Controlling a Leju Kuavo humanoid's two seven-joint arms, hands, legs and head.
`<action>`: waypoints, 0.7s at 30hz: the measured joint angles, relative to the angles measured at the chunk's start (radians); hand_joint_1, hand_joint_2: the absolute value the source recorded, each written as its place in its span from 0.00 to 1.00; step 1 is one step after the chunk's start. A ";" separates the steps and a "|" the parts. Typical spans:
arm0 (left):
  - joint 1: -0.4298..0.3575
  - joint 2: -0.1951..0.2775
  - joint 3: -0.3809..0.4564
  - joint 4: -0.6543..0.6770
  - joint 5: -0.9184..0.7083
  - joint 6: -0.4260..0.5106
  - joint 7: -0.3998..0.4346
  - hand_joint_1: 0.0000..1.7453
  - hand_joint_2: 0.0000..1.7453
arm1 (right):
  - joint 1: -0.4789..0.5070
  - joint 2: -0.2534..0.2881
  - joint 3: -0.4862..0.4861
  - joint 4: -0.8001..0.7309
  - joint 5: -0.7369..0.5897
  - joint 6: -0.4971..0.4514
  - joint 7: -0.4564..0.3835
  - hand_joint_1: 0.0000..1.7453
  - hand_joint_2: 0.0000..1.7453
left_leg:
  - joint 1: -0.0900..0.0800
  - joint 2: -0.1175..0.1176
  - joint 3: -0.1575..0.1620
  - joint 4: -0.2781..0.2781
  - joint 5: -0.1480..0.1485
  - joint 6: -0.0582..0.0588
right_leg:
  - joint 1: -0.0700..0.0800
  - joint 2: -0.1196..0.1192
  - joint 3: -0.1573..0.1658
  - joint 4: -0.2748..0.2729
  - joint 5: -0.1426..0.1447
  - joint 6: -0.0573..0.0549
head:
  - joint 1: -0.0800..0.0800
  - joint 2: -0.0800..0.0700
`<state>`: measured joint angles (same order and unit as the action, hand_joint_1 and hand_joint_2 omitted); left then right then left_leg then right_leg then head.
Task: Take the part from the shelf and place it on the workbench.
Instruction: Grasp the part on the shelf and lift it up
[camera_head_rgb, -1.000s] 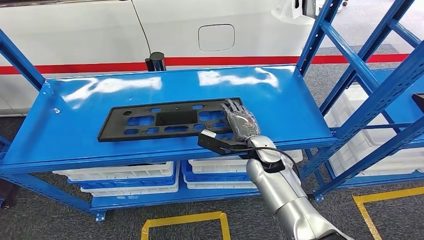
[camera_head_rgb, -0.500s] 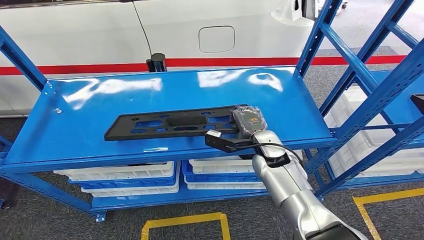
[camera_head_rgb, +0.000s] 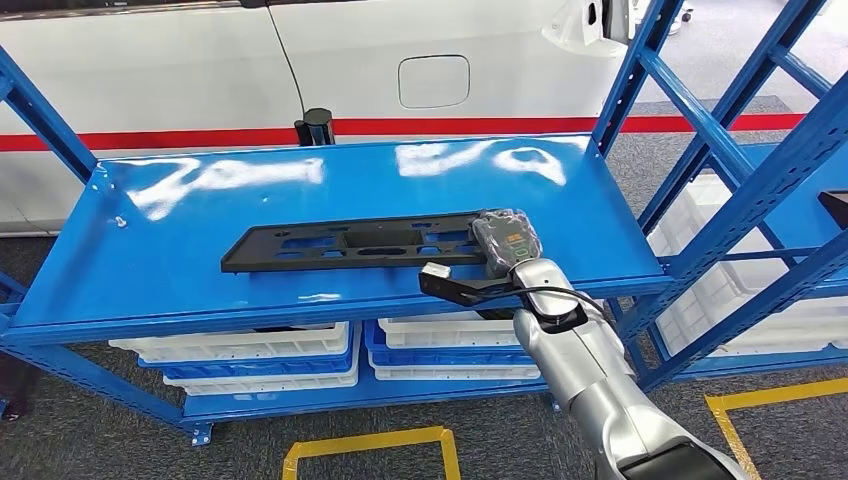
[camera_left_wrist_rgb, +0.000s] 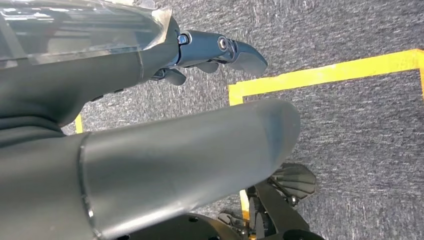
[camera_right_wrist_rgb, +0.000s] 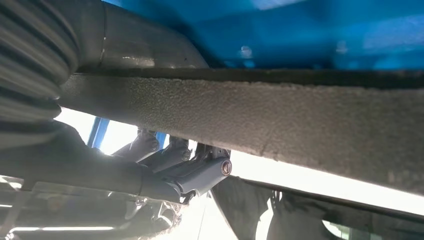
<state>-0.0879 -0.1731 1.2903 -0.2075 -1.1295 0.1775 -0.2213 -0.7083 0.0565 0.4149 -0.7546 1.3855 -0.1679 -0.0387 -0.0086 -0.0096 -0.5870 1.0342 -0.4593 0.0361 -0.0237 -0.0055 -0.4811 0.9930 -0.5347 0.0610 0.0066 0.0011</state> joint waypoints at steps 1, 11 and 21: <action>0.000 0.000 0.000 0.000 0.000 0.001 -0.004 0.00 0.00 | 0.003 -0.002 0.001 0.000 0.006 -0.013 0.000 1.00 1.00 | 0.000 0.000 0.000 0.000 0.000 0.000 | 0.000 0.000 0.000 0.000 0.000 0.000 | 0.000 0.000; 0.001 -0.001 -0.001 0.000 0.007 0.006 -0.033 0.00 0.00 | 0.074 -0.029 -0.009 -0.106 0.106 -0.201 0.036 1.00 1.00 | 0.000 0.001 -0.006 0.000 0.000 0.000 | 0.000 0.000 -0.004 0.000 0.001 0.001 | 0.000 0.000; 0.001 -0.001 -0.001 0.000 0.010 0.022 -0.054 0.00 1.00 | 0.125 -0.078 -0.035 -0.306 0.168 -0.291 0.076 1.00 1.00 | 0.000 0.001 -0.012 0.000 0.000 0.000 | 0.000 0.001 -0.004 0.001 0.001 0.001 | 0.000 0.000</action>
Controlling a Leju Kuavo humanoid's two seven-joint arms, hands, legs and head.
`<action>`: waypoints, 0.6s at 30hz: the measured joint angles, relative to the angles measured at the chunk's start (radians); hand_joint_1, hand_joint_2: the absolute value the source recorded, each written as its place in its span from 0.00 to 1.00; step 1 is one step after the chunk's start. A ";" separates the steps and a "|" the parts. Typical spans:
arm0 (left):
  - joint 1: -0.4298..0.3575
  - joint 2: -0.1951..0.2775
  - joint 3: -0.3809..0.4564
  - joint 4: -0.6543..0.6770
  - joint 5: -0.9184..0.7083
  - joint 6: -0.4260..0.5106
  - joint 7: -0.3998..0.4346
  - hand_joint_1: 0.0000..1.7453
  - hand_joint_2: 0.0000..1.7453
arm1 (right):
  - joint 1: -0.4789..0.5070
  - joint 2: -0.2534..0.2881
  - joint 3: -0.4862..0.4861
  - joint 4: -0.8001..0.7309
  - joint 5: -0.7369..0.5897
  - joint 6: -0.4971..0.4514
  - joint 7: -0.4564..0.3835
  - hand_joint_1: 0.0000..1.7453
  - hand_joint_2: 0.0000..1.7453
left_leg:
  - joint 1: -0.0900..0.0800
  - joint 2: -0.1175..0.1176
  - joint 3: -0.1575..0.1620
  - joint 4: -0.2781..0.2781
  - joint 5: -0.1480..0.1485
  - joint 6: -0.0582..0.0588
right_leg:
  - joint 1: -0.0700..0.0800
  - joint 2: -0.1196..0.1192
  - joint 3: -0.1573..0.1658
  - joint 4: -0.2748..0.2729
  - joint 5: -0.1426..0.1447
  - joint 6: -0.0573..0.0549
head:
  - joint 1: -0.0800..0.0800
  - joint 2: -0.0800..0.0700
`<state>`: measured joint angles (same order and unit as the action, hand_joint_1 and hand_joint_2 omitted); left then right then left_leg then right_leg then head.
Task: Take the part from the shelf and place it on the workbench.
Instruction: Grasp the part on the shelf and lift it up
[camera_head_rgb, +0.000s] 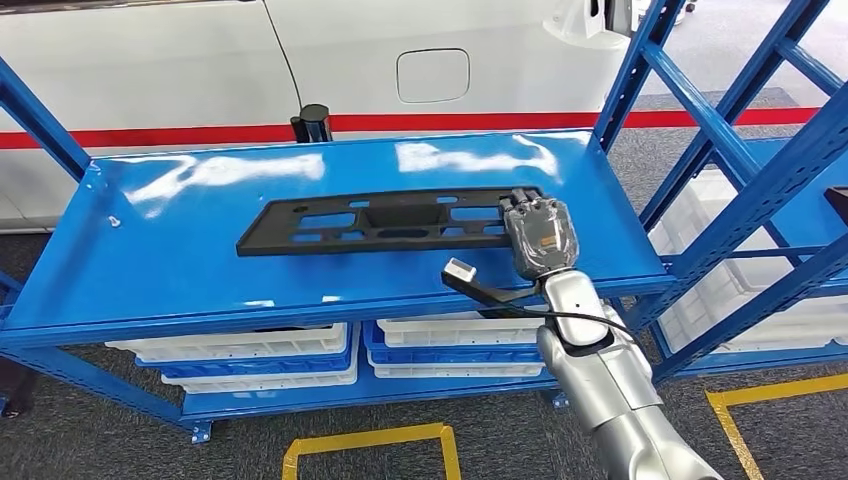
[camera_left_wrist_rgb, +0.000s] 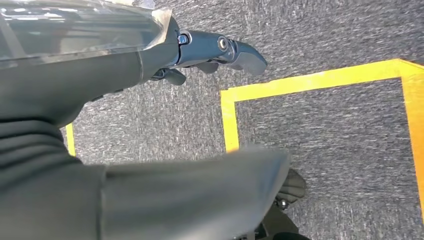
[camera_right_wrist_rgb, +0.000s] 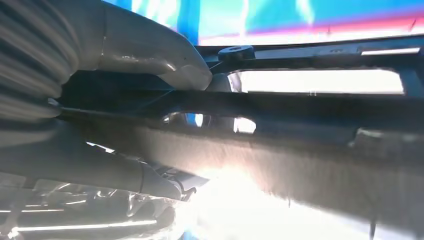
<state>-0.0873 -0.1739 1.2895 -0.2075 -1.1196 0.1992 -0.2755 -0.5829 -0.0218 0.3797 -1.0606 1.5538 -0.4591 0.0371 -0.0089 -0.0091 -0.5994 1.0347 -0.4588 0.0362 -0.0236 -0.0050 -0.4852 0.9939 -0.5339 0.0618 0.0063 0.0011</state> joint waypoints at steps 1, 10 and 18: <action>0.000 0.000 0.000 0.000 0.003 0.001 -0.004 0.00 1.00 | -0.001 -0.016 -0.001 -0.037 0.000 -0.002 0.006 1.00 1.00 | 0.000 0.000 0.000 0.000 0.000 0.000 | 0.000 0.000 0.000 0.000 0.000 0.000 | 0.000 0.000; 0.000 0.002 0.001 0.000 0.023 0.002 -0.053 0.00 0.00 | -0.033 -0.210 -0.019 -0.368 -0.001 0.022 0.057 1.00 1.00 | -0.001 0.000 -0.002 0.000 0.000 0.000 | -0.001 0.000 -0.001 0.000 0.000 0.000 | 0.000 0.000; -0.002 0.007 0.001 0.000 0.036 -0.011 -0.103 0.00 0.00 | -0.100 -0.310 -0.083 -0.534 -0.110 0.073 -0.095 1.00 1.00 | -0.001 0.000 -0.002 0.000 0.000 0.000 | -0.001 0.000 -0.001 0.000 0.000 0.001 | 0.000 0.000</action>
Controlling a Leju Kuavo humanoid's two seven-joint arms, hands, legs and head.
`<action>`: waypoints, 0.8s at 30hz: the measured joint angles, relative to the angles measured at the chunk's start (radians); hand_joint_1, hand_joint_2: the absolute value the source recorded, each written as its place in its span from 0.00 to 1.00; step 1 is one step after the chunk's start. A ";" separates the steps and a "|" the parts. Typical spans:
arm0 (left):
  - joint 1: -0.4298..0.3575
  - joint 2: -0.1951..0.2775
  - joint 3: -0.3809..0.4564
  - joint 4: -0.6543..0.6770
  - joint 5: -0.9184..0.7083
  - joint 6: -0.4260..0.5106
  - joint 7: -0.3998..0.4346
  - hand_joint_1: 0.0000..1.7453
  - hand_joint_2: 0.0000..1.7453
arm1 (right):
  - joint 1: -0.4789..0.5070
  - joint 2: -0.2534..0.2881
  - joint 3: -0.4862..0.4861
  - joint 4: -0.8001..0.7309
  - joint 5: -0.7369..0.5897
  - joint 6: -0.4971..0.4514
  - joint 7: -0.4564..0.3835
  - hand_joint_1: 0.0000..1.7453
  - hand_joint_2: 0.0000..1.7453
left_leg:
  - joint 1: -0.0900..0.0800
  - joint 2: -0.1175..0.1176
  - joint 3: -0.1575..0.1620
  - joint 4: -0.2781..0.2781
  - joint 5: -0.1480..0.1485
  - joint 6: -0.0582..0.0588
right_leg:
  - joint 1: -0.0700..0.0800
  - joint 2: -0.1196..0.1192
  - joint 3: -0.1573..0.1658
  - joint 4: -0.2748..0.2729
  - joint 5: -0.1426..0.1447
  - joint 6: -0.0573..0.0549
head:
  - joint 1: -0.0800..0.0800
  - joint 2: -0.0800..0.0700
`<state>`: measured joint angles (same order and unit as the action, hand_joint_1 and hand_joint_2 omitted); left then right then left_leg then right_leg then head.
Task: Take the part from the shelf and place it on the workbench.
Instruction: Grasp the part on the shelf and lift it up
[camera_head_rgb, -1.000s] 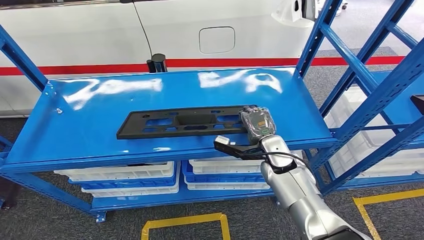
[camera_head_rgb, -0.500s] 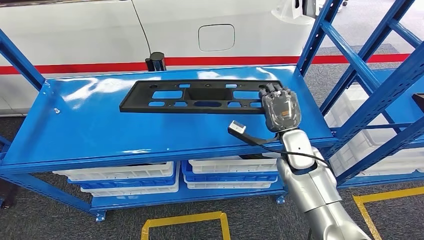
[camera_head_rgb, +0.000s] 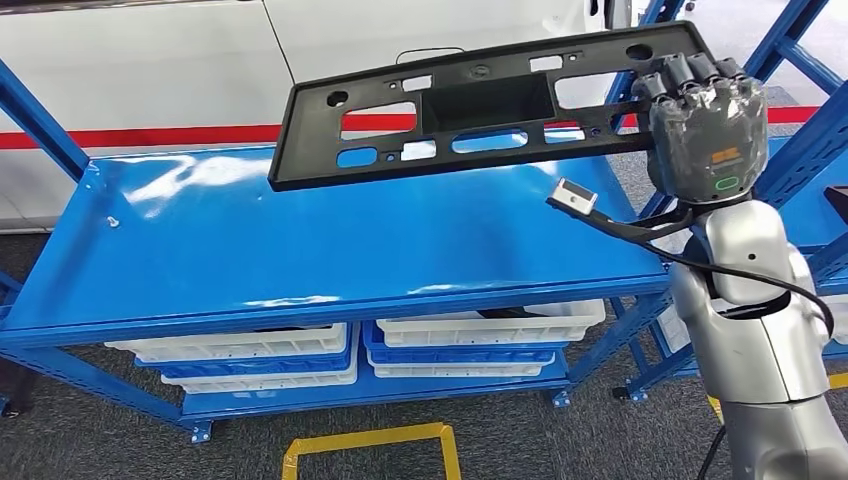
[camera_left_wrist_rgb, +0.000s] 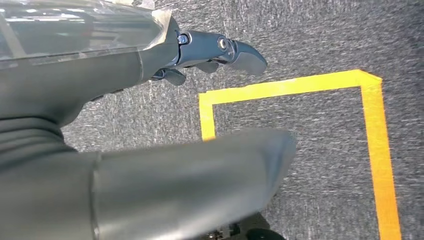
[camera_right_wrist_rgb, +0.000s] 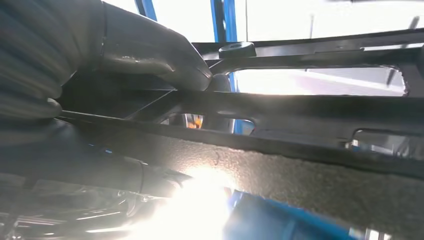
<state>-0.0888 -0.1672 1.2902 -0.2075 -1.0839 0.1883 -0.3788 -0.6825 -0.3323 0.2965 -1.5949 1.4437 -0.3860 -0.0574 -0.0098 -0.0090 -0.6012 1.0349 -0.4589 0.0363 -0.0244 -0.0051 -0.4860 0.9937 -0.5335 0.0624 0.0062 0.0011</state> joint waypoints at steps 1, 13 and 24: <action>-0.001 0.000 0.000 0.000 0.002 0.000 -0.001 0.00 0.00 | -0.009 -0.004 0.000 -0.012 -0.009 0.004 -0.004 1.00 1.00 | 0.000 0.000 0.000 0.000 0.000 0.000 | 0.000 0.000 0.000 0.000 0.000 0.000 | 0.000 0.000; -0.005 0.002 0.000 0.000 0.021 -0.004 -0.024 0.00 1.00 | -0.118 -0.065 -0.006 -0.105 -0.087 0.006 0.021 1.00 1.00 | 0.000 -0.001 0.000 0.000 0.000 0.000 | -0.001 -0.001 -0.006 0.000 0.000 0.000 | 0.000 0.000; -0.006 0.008 0.014 -0.002 0.088 -0.041 -0.069 0.00 0.00 | 0.035 -0.308 -0.224 -0.244 -0.385 -0.105 -0.022 1.00 1.00 | -0.001 -0.006 -0.003 0.001 -0.001 0.001 | -0.001 -0.005 -0.010 -0.002 0.000 0.000 | 0.000 0.000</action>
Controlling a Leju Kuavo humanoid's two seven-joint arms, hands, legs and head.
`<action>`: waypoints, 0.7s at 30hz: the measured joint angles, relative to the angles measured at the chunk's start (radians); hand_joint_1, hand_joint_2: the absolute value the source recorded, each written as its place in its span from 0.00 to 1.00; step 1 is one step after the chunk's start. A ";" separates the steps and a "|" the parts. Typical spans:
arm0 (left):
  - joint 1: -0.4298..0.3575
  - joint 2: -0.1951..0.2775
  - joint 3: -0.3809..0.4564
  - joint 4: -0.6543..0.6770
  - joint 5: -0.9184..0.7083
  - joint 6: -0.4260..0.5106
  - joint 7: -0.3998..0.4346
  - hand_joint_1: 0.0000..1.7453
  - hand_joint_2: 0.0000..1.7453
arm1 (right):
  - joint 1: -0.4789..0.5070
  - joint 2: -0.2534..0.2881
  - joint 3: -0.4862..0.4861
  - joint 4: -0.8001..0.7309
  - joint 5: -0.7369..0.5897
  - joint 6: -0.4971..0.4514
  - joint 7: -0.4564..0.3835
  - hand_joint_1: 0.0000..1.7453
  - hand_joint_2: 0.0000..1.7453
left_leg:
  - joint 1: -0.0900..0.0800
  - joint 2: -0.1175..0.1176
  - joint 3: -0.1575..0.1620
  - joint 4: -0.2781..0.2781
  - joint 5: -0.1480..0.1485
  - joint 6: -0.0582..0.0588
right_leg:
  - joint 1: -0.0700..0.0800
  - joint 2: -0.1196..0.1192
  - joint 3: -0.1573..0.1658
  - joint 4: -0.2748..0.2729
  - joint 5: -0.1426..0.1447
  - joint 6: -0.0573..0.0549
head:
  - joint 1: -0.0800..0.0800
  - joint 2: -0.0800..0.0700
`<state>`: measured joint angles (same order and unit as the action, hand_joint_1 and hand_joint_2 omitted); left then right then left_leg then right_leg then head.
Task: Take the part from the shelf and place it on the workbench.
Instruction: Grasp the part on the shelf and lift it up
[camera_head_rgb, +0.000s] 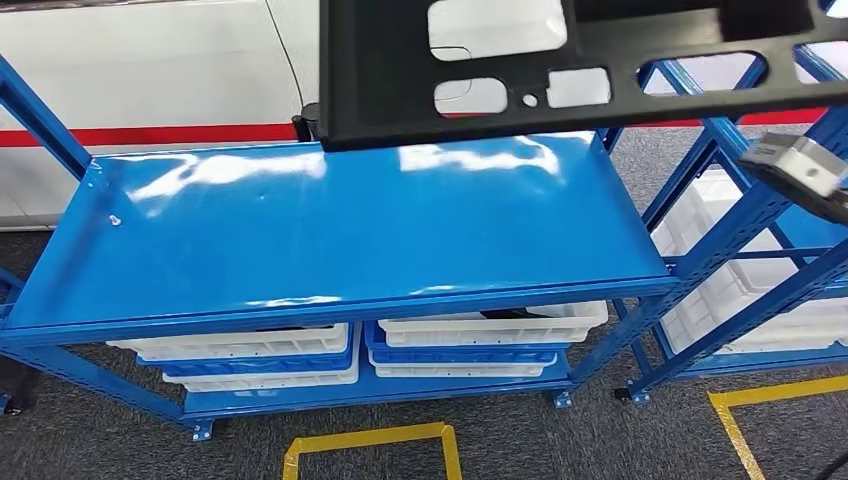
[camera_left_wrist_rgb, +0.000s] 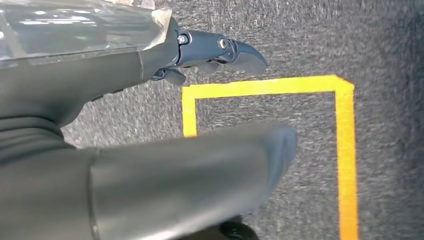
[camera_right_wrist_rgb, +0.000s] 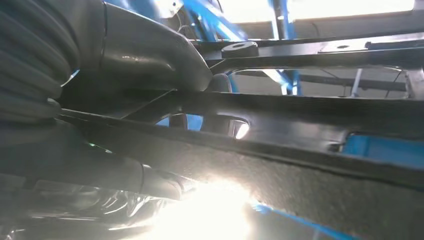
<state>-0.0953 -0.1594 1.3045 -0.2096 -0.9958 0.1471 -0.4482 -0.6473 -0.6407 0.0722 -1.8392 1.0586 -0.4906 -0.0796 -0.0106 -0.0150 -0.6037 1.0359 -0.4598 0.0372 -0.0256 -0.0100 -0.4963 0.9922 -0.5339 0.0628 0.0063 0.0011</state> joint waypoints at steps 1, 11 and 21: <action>0.000 0.001 0.006 0.000 0.012 -0.001 -0.002 0.00 0.00 | 0.038 -0.023 -0.033 -0.016 -0.040 -0.018 -0.012 1.00 1.00 | 0.000 -0.001 -0.001 0.000 0.000 0.000 | 0.000 -0.001 0.001 0.000 0.000 0.000 | 0.000 0.000; 0.000 0.001 0.071 -0.007 0.090 0.048 0.008 0.00 1.00 | 0.225 -0.078 -0.204 -0.088 -0.188 -0.093 -0.119 1.00 1.00 | 0.000 0.005 0.000 -0.001 0.000 0.000 | 0.001 0.003 0.002 0.000 0.000 0.000 | 0.000 0.000; -0.001 -0.033 0.112 -0.051 0.150 0.100 0.042 0.00 1.00 | 0.230 -0.033 -0.187 -0.086 -0.160 -0.111 -0.133 1.00 1.00 | -0.001 0.004 -0.001 -0.001 0.000 0.000 | 0.000 0.003 0.009 0.000 0.000 0.000 | 0.000 0.000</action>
<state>-0.0967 -0.1926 1.4169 -0.2605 -0.8461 0.2475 -0.4060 -0.4171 -0.6734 -0.1148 -1.9250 0.8984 -0.6013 -0.2128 -0.0114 -0.0107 -0.6042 1.0350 -0.4597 0.0372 -0.0252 -0.0067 -0.4875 0.9925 -0.5337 0.0630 0.0063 0.0011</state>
